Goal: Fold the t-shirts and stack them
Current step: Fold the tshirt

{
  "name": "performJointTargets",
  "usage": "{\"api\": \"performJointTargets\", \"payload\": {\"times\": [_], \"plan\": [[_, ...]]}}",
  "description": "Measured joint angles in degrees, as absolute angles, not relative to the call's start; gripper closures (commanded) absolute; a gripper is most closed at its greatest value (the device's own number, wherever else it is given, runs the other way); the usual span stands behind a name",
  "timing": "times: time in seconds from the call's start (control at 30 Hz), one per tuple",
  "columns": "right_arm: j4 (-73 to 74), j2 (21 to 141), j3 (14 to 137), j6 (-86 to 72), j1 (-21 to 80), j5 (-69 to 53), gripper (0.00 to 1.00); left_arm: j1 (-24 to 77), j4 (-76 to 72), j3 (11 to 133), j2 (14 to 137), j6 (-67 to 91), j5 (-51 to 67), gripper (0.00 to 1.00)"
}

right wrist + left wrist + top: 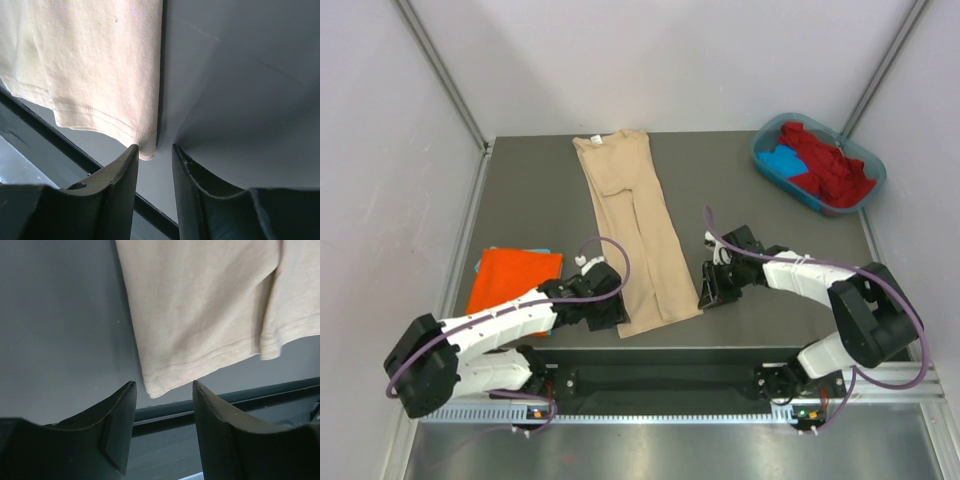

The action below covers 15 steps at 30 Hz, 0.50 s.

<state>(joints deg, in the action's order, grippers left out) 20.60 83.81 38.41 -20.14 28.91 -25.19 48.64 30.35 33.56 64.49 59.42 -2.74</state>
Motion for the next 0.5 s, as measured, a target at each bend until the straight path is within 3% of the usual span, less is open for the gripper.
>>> {"api": "performJointTargets", "payload": {"times": [0.2, 0.3, 0.4, 0.47, 0.5], "plan": [[19.57, 83.42, 37.63, -20.71, 29.17, -25.15, 0.69, 51.53, 30.11, 32.47, 66.52, 61.76, -4.67, 0.47], [19.05, 83.40, 37.45, -21.06, 29.61, -25.08, 0.74, 51.90, 30.02, 32.47, 67.57, 62.30, -5.89, 0.53], [18.46, 83.35, 36.91, -21.37, 29.67, -24.73, 0.90, 52.53, 30.04, 32.47, 68.88, 62.98, -7.05, 0.62], [18.33, 83.22, 36.36, -21.78, 29.76, -24.18, 1.00, 52.80, 29.95, 32.42, 69.34, 63.35, -7.44, 0.79], [18.35, 83.09, 36.18, -21.96, 29.78, -24.05, 1.00, 52.90, 29.89, 32.34, 69.54, 63.75, -7.62, 0.87]]}}
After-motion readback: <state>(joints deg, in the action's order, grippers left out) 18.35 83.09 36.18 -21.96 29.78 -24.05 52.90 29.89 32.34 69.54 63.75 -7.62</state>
